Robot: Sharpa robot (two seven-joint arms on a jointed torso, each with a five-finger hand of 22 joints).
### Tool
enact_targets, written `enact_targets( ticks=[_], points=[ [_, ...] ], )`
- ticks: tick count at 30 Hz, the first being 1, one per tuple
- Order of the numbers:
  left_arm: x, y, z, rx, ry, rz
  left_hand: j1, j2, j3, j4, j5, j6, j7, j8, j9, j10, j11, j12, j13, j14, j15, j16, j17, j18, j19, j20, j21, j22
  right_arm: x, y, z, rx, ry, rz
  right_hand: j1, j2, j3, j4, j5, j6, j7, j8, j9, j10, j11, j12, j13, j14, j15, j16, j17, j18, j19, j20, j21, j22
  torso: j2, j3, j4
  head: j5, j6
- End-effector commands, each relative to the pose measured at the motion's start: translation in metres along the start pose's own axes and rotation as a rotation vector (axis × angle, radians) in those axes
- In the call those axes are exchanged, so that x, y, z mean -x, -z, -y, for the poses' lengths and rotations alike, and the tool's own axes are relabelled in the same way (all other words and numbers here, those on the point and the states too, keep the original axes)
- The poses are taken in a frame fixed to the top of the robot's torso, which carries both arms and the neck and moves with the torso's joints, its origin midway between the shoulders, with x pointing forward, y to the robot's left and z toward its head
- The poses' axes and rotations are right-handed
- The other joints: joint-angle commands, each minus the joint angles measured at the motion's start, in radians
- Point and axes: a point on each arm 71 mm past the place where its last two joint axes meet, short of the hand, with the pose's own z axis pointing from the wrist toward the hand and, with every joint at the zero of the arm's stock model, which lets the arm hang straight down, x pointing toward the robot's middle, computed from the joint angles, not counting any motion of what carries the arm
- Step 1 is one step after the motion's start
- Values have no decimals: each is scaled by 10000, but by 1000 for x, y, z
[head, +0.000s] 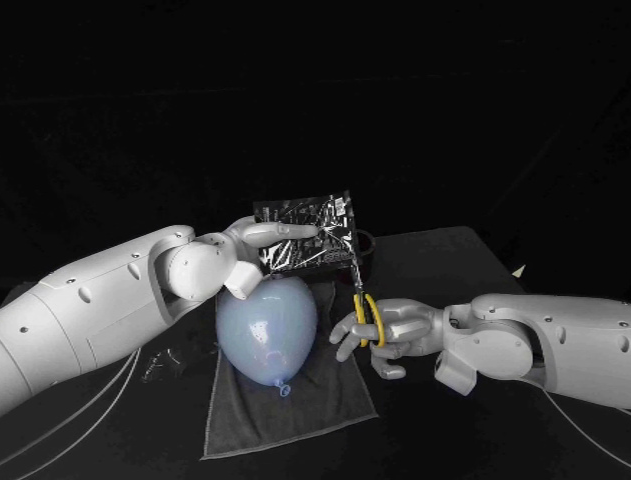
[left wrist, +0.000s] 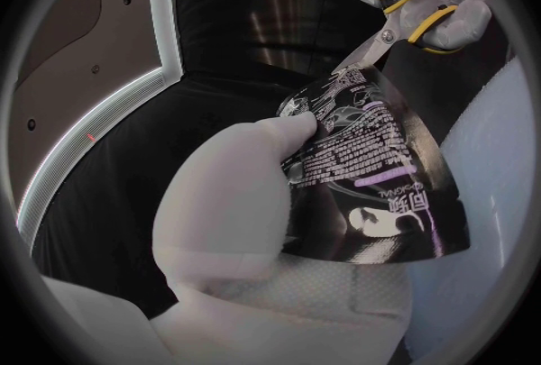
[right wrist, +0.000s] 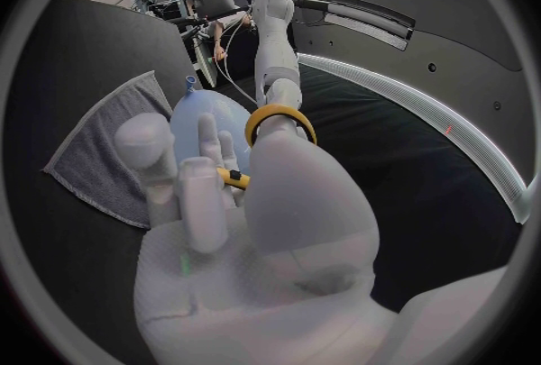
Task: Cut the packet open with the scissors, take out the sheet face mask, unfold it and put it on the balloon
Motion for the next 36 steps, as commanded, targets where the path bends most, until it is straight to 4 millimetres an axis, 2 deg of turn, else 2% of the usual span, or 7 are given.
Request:
enact_targets(
  ticks=[1, 12, 19, 23, 26, 29, 36],
  points=[
    [-3, -1, 0, 57, -101, -257, 2, 65, -16, -69, 37, 12, 32, 33, 316, 67, -19, 19, 4, 75, 16, -42, 9, 98, 90, 12, 51, 9, 0, 0, -3, 234, -49, 41, 24, 217, -268, -89, -27, 477, -17, 286, 11, 277, -98, 399, 185, 493, -141, 63, 229, 51, 105, -81, 218, 131, 1, 0, 3, -7, -3],
    [-3, 0, 0, 126, -158, -221, -5, 64, -11, -93, 37, 16, 34, 34, 322, 74, -20, 20, 5, 82, 14, -43, 11, 95, 118, -5, 70, 12, 1, 0, -4, 384, -95, 174, 116, 697, -907, -409, -33, 1215, -195, 787, 74, 445, -219, 1223, 640, 551, -265, 97, 359, -23, 251, -187, 585, 339, 4, 5, 5, -39, 1],
    [-2, 0, -1, 162, -195, -196, -5, 64, -11, -93, 37, 16, 34, 34, 322, 74, -20, 20, 5, 82, 14, -43, 11, 95, 118, -5, 70, 12, 2, 0, -4, 469, -102, 236, 117, 774, -965, -507, -34, 1357, -254, 876, 101, 497, -274, 1416, 744, 561, -317, 99, 370, -41, 294, -224, 691, 400, -1, 2, -4, -44, 12],
    [-2, 1, -1, 192, -225, -211, -8, 64, -9, -103, 37, 19, 35, 35, 325, 78, -20, 21, 5, 85, 13, -43, 11, 94, 127, -11, 76, 14, 2, 0, -5, 509, -98, 281, 10, 756, -967, -627, -37, 810, -130, 451, -81, -30, -203, 1300, 695, 543, -266, 79, 325, -48, 258, -208, 680, 410, -1, 3, 0, -48, 19],
    [-3, 1, -1, 230, -272, -240, -8, 64, -9, -103, 37, 19, 35, 35, 325, 78, -20, 21, 5, 85, 13, -43, 11, 94, 127, -11, 76, 14, 2, 0, -5, 533, -86, 328, -115, 731, -964, -760, -33, 8, -113, -187, -329, -736, -51, 1003, 487, 486, -145, 33, 178, -28, 128, -106, 512, 342, -1, 6, -3, -65, 39],
    [-3, 1, -1, 253, -291, -276, -8, 64, -9, -103, 37, 19, 35, 35, 325, 78, -20, 21, 5, 85, 13, -43, 11, 94, 127, -11, 76, 14, 2, -1, -5, 527, -59, 372, -185, 713, -965, -848, -34, -625, -321, -551, -443, -1122, 68, 852, 339, 438, -32, 2, 68, 6, 6, -22, 341, 263, 0, 6, -2, -72, 40],
    [-4, 1, -2, 294, -321, -360, -9, 65, -6, -119, 36, 24, 36, 38, 329, 86, -23, 24, 7, 93, 10, -41, 13, 94, 139, -21, 85, 15, 3, -1, -6, 458, 25, 426, -355, 637, -958, -964, -34, -1231, -327, -761, -503, -1747, 276, 626, 38, 311, 146, -92, -244, 117, -326, 145, -211, -19, 2, 3, 1, -74, 43]
  ],
)
